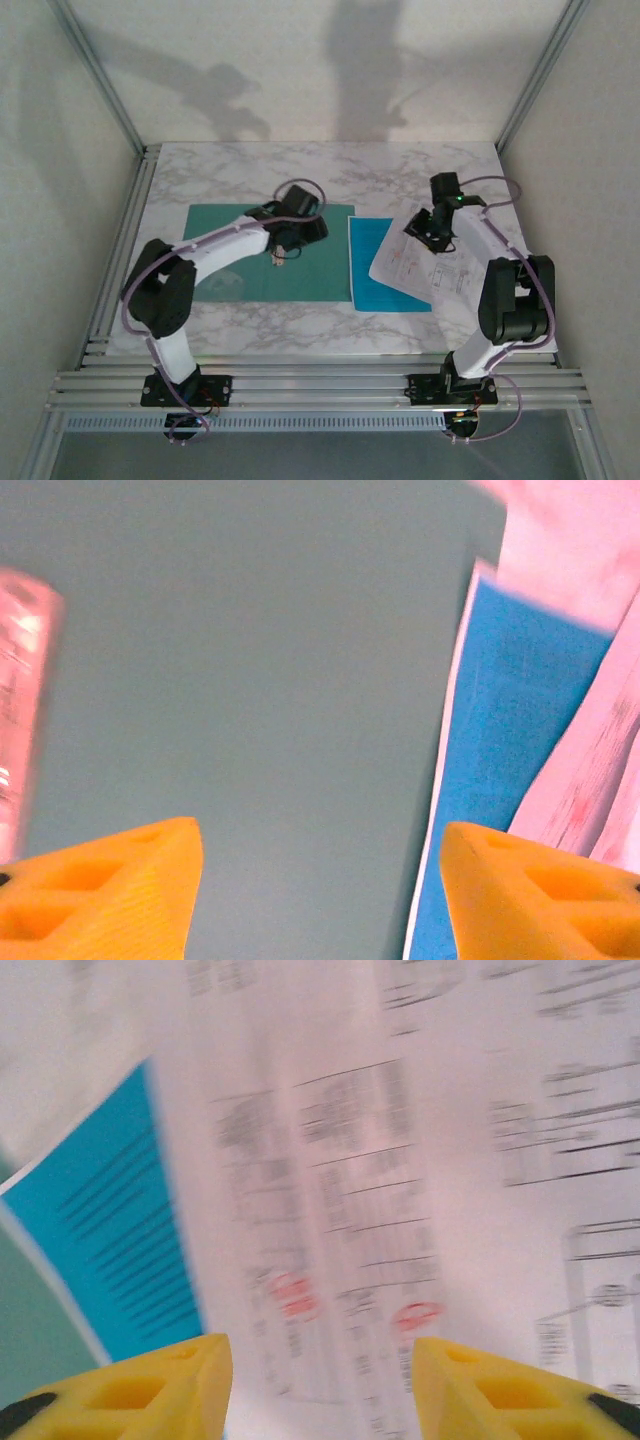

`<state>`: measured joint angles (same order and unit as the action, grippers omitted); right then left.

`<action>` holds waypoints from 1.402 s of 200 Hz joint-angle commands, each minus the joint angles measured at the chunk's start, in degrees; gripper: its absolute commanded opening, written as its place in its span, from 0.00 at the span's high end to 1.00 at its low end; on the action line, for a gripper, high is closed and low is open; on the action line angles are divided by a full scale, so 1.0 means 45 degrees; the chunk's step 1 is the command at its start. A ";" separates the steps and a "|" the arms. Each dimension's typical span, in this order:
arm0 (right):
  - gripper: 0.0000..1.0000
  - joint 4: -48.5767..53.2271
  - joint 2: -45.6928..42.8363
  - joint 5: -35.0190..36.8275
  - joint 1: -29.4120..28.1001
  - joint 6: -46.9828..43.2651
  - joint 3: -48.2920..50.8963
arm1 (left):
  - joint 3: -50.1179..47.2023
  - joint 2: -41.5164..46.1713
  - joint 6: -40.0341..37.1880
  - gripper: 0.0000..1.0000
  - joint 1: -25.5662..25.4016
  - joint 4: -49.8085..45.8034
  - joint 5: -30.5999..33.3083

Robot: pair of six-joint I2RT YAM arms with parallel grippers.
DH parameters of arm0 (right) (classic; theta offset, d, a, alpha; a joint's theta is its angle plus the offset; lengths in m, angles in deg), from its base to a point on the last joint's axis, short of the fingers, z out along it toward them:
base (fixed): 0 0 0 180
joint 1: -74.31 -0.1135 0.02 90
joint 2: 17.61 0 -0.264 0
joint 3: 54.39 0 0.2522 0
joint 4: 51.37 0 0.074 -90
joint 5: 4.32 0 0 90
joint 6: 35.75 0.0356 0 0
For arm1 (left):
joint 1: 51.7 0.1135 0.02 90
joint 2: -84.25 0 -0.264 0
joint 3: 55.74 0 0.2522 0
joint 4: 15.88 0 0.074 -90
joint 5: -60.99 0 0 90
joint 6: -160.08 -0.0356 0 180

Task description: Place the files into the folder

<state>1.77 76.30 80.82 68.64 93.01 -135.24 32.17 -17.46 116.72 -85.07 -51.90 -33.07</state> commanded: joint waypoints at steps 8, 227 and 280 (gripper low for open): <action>0.50 0.1049 0.0695 0.0471 0.0880 0.0081 -0.0005 | -0.0500 0.0275 -0.0990 0.38 0.1961 -0.1187 0.0182; 0.50 0.0726 0.3085 -0.1949 0.0108 -0.0274 0.0119 | -0.1568 -0.1894 0.0721 0.46 -0.0563 0.3028 -0.1784; 0.50 0.0488 0.2959 -0.2195 -0.0473 0.0040 0.0176 | -0.0432 -0.2562 0.0590 0.45 -0.0836 0.3306 -0.2106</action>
<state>4.67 88.32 73.23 67.59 92.55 -134.81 26.86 -27.32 118.97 -87.89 -38.55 -40.89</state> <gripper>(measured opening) 0.503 0.549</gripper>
